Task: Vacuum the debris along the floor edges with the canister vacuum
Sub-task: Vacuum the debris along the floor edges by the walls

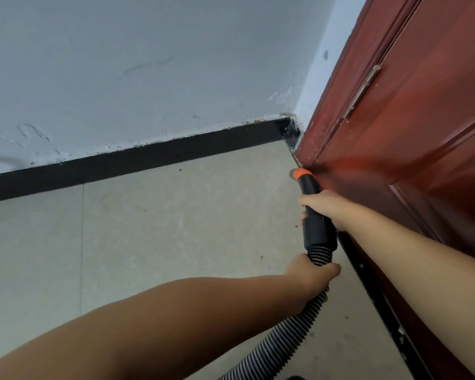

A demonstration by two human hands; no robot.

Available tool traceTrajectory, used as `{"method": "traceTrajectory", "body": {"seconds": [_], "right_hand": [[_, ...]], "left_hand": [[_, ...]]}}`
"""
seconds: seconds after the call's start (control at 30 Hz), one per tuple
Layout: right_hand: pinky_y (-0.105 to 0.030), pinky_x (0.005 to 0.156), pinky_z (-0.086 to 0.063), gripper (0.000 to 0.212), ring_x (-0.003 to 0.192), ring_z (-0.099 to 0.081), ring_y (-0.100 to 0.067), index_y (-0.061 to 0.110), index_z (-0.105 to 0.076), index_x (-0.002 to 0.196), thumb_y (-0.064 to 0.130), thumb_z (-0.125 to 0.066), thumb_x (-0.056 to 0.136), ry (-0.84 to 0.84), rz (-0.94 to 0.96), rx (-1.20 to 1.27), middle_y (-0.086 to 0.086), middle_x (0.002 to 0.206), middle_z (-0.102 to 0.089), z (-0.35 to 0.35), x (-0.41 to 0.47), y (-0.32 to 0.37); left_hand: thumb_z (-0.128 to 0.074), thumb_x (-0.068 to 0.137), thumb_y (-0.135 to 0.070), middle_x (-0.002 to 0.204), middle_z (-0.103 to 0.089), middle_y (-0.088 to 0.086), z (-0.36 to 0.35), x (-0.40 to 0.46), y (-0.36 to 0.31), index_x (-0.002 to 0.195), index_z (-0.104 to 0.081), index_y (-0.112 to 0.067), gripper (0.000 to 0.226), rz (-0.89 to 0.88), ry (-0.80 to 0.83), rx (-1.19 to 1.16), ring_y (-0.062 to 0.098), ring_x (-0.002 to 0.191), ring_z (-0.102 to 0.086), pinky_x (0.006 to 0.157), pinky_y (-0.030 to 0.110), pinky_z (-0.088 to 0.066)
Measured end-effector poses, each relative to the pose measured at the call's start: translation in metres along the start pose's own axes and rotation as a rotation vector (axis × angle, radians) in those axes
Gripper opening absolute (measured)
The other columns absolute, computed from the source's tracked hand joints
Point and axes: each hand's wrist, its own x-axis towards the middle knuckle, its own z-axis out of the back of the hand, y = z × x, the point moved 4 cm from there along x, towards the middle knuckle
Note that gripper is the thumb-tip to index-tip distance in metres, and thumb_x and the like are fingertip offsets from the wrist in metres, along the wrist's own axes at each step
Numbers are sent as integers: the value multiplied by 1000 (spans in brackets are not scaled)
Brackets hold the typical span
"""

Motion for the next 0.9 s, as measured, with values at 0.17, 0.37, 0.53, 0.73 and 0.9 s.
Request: {"method": "traceTrajectory", "body": {"seconds": [0.17, 0.37, 0.53, 0.73, 0.9], "right_hand": [[-31, 50, -54, 12, 42, -63, -21, 6, -50, 87, 8, -61, 86, 41, 30, 189, -7, 57, -59, -28, 32, 39], [-31, 53, -55, 12, 48, -65, -20, 9, -49, 86, 11, -61, 87, 17, 19, 369, -7, 68, -59, -56, 63, 61], [-29, 47, -53, 11, 44, -60, -19, 6, -51, 89, 9, -61, 83, 95, 32, 269, -7, 63, -57, -95, 44, 55], [-27, 47, -53, 12, 47, -59, -22, 6, -49, 91, 7, -58, 84, 229, 86, 99, -8, 62, -58, -162, 2, 62], [-30, 55, -54, 15, 52, -60, -24, 5, -48, 96, 7, -57, 83, 333, 134, -49, -9, 63, -58, -213, -24, 72]], "left_hand": [[-62, 83, -22, 66, -53, 5, 57, 29, -20, 78, -49, -12, 17, -58, -122, 89, 19, 51, -53, 62, 31, -51], [-63, 80, -21, 67, -54, 6, 110, 58, -33, 78, -49, -12, 17, -73, -201, 178, 23, 53, -54, 65, 33, -51], [-59, 78, -21, 65, -55, 6, 115, 38, 0, 76, -48, -12, 14, -14, -193, 101, 19, 47, -56, 56, 26, -50], [-57, 79, -19, 67, -54, 8, 139, -1, 38, 83, -49, -10, 13, 28, -315, -48, 19, 47, -55, 57, 27, -50], [-57, 81, -17, 66, -54, 8, 162, -31, 56, 82, -49, -9, 12, 45, -412, -171, 22, 49, -55, 58, 27, -48]]}}
